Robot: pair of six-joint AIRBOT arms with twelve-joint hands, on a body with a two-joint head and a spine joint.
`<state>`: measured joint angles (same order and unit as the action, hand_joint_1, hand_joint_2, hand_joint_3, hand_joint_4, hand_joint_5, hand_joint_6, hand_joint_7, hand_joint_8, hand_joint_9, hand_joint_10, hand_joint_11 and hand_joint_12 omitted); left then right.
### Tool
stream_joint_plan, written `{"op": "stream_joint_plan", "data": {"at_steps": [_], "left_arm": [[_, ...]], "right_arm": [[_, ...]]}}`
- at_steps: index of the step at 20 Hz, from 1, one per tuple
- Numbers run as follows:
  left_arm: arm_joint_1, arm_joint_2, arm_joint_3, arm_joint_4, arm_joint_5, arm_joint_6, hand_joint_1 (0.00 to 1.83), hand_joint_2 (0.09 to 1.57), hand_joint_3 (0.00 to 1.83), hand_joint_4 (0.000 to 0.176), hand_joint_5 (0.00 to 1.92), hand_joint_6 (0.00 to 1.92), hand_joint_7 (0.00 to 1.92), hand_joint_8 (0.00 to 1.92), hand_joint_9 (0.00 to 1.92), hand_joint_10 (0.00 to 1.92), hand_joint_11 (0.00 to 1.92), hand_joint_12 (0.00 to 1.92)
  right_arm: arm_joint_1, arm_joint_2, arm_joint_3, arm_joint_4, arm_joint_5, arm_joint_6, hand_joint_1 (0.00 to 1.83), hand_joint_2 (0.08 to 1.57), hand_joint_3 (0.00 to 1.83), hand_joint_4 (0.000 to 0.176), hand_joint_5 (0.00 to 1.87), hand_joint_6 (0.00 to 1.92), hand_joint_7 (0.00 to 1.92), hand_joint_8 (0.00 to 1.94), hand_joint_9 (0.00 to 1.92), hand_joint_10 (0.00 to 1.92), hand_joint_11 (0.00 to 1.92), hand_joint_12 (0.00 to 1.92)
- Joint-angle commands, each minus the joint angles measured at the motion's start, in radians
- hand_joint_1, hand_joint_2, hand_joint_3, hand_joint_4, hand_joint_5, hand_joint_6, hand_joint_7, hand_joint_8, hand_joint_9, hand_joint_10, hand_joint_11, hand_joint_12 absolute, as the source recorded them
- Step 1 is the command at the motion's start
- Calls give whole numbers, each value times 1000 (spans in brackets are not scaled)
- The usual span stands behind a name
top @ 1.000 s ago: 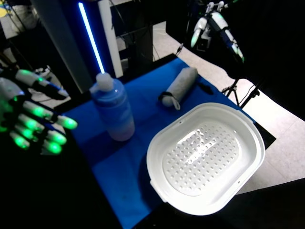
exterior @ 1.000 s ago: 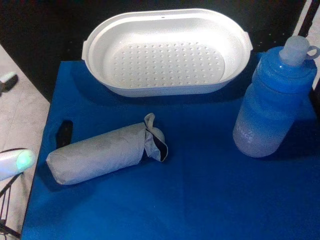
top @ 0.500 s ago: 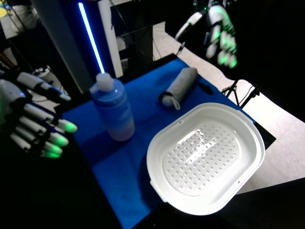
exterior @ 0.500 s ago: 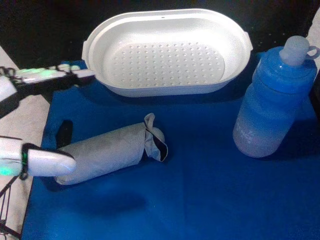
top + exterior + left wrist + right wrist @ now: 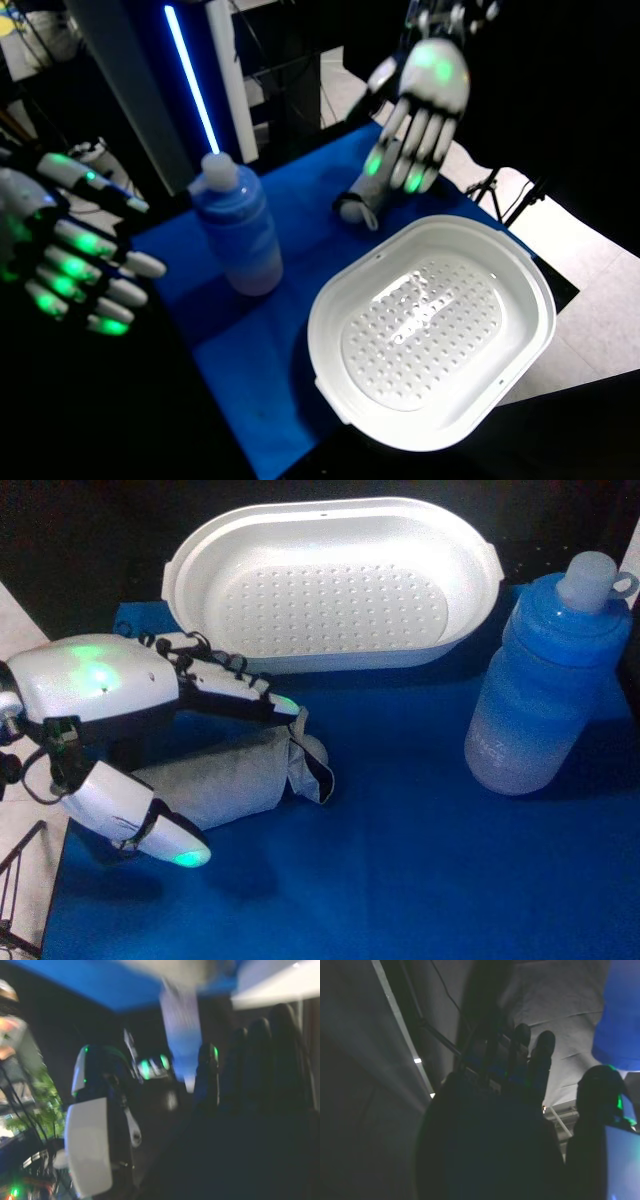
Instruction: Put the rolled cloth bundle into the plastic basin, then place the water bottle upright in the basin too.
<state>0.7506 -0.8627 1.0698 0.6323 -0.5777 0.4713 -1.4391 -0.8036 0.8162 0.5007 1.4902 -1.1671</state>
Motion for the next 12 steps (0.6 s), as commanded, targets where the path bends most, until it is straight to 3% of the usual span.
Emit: {"op": "stream_joint_plan", "data": {"at_steps": [1,7,9,10,12], "left_arm": [[-18,-7,1,-12,-55,-11,721,843,1,176,329,4,390,8,410,11,0,1407],[-16,-31,12,65,61,-25,777,882,3,176,347,2,430,3,476,13,0,1541],[-8,-48,23,73,96,-24,768,923,14,160,360,3,425,0,489,13,0,1546],[-3,-62,33,77,117,-24,796,950,11,138,378,5,448,5,523,20,0,1566],[2,-80,48,78,147,-24,834,984,6,119,398,4,494,8,566,26,0,1645]], "right_arm": [[6,5,4,-10,122,10,424,1446,1,22,385,2,267,1,214,4,0,652],[6,1,4,-10,122,12,374,1451,1,46,380,0,243,0,209,0,0,654],[6,1,4,-10,122,12,397,1452,0,38,384,1,244,0,209,0,0,649],[6,2,4,-10,122,13,399,1460,4,29,378,0,237,0,206,0,0,645],[6,2,4,-10,122,13,427,1465,3,20,386,2,245,1,217,2,0,703]]}}
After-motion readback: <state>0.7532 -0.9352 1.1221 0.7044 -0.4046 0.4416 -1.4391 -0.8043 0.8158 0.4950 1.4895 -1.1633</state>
